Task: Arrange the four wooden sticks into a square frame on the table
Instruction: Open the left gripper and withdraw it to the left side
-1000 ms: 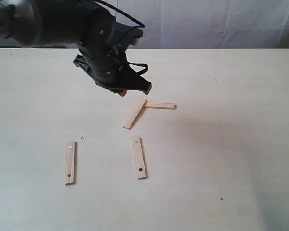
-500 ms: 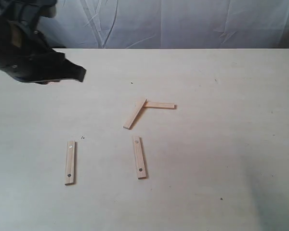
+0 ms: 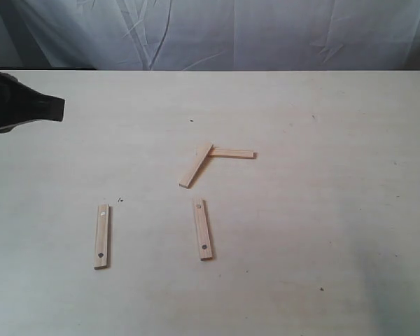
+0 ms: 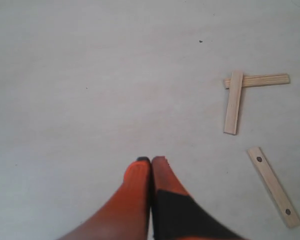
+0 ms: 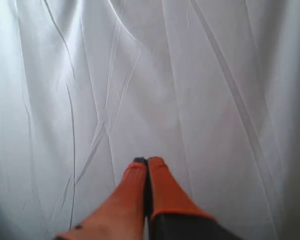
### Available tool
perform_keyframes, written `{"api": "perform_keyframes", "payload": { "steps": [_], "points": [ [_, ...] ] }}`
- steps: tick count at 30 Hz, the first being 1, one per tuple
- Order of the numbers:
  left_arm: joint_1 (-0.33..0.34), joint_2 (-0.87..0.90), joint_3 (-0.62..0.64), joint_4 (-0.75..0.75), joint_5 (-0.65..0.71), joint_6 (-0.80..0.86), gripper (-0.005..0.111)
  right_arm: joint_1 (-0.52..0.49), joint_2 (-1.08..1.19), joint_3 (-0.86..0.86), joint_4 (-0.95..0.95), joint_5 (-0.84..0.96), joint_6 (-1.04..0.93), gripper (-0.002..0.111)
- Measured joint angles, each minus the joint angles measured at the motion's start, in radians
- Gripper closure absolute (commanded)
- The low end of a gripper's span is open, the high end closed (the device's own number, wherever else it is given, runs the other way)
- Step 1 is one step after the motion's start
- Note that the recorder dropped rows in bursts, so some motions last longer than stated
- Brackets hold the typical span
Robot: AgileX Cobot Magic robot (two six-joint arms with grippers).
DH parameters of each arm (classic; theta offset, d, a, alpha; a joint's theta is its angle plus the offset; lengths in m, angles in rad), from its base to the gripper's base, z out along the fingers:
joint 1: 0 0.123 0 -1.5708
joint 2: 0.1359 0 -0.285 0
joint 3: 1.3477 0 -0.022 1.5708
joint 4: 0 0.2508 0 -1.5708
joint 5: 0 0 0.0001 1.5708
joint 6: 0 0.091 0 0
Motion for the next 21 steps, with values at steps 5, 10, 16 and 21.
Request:
{"api": "perform_keyframes", "payload": {
  "steps": [5,10,16,21],
  "points": [
    [0.0,-0.008,0.017,-0.006,-0.031,0.0,0.107,0.0,0.005,-0.1,0.0,0.255,0.0,0.109],
    [0.0,-0.008,0.017,-0.01,-0.041,0.0,0.107,0.0,0.192,-0.393,0.0,0.713,0.0,0.109],
    [0.0,-0.008,0.017,-0.01,-0.047,0.0,0.107,0.0,0.405,-0.514,-0.012,0.824,0.0,0.109],
    [0.0,-0.008,0.031,-0.026,-0.051,0.0,0.107,0.0,0.616,-0.643,0.037,0.949,0.0,0.109]
  ]
}}
